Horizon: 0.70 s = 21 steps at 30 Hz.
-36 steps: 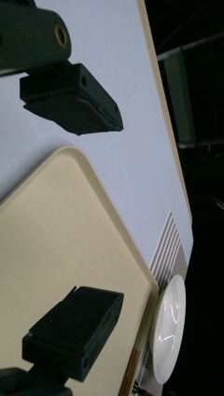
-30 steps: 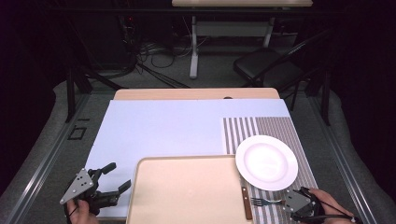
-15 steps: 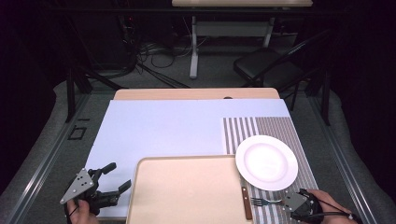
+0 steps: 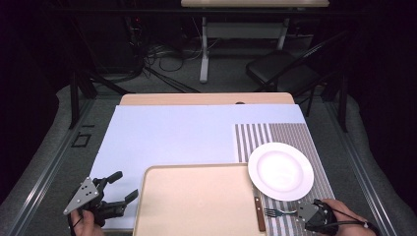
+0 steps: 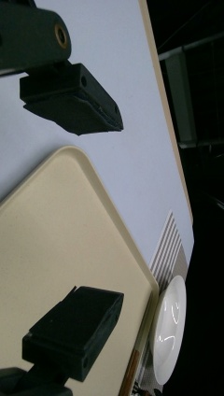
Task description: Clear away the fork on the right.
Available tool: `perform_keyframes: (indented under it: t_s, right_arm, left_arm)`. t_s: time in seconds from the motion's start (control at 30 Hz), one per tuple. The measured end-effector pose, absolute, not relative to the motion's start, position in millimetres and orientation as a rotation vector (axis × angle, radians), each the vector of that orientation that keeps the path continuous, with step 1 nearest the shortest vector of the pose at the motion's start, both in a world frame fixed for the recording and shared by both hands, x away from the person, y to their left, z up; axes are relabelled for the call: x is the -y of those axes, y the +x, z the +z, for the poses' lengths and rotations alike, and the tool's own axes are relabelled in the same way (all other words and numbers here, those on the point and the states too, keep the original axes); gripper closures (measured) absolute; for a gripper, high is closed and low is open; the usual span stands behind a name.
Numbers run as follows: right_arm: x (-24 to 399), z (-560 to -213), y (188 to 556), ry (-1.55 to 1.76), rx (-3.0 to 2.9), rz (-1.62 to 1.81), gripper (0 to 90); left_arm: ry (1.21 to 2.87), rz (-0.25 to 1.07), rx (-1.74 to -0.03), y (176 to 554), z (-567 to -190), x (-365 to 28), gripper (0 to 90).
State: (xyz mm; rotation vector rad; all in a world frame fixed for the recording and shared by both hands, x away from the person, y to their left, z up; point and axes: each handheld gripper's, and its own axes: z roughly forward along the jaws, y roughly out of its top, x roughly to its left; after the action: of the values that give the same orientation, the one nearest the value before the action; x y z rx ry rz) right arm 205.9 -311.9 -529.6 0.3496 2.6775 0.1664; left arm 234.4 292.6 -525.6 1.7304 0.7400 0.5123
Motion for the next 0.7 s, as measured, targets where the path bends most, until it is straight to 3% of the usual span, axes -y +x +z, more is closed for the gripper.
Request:
perform_keyframes:
  t_s: [0.7]
  right_arm:
    - [304.7,-528.3,215.3,0.233,-2.773,0.084,71.0]
  left_arm:
    - [1.729,0.51,-0.739,234.4,-525.7,-292.9,15.5]
